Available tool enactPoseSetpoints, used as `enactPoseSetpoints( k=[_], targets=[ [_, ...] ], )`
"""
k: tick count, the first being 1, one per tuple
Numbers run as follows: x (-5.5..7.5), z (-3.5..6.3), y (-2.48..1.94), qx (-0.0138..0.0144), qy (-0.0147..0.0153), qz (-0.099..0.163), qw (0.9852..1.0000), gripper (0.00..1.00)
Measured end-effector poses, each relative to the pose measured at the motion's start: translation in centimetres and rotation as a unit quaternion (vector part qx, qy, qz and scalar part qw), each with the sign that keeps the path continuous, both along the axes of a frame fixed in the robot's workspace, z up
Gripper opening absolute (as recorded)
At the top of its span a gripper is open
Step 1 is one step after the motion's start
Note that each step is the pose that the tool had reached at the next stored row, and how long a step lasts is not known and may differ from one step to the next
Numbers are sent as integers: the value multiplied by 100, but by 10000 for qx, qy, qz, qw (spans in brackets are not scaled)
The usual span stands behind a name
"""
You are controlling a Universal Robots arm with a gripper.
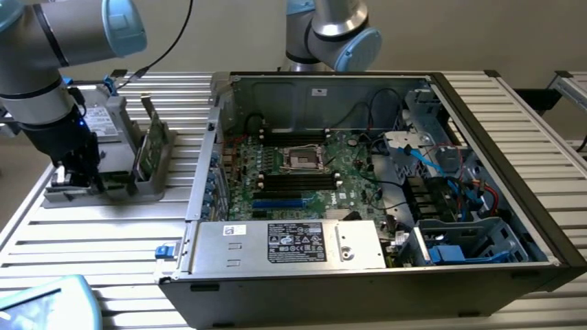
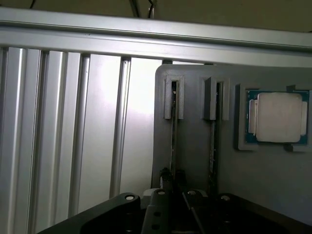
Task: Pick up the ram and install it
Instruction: 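Pick up the ram and move it above insertion slot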
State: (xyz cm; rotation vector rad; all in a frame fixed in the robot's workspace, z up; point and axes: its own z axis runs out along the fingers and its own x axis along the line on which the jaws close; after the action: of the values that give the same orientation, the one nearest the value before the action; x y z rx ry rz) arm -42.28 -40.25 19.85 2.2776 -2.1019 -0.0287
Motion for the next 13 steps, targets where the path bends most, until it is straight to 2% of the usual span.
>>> enactPoseSetpoints(
  k=[13],
  targets=[
    [5,122,0,1,11,-27,10000,14]
  ],
)
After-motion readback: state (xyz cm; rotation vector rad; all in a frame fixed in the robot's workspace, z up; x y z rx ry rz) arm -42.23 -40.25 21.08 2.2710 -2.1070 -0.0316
